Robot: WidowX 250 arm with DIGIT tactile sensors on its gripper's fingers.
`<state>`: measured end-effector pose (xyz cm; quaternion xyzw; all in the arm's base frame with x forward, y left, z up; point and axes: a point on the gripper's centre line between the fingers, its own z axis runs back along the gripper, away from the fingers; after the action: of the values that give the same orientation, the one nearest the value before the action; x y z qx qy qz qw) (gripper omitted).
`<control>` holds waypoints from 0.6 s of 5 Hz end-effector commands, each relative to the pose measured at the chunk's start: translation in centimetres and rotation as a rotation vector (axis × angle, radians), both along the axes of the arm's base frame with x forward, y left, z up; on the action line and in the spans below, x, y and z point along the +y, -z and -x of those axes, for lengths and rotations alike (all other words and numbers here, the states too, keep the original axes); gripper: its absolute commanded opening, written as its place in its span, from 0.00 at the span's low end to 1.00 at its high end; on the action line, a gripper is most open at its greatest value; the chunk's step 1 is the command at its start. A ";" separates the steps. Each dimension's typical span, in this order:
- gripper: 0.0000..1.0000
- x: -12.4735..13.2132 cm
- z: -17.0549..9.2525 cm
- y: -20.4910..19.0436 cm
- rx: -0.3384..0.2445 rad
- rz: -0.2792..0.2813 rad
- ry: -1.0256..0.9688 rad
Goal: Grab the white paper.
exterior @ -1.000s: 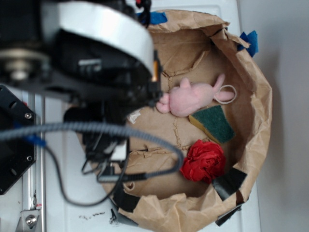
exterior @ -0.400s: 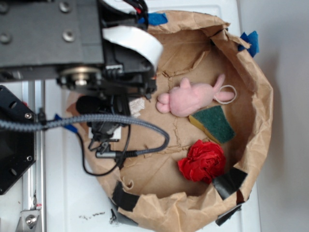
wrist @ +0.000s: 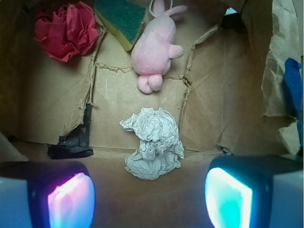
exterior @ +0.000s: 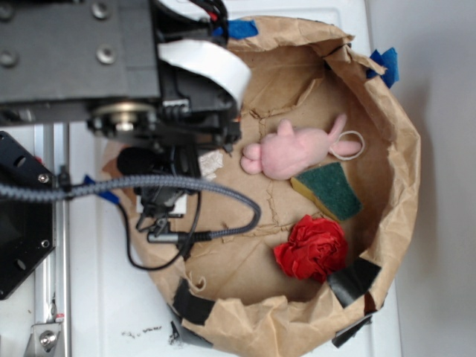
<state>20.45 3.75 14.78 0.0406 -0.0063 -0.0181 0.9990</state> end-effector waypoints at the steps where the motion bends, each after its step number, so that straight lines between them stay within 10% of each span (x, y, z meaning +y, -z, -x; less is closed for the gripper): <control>1: 1.00 1.6 -1.8 1.4 -0.007 0.007 -0.062; 3: 1.00 1.5 -1.1 4.1 0.060 0.013 -0.060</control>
<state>21.45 4.90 10.08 0.0319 0.0382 0.0038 0.9988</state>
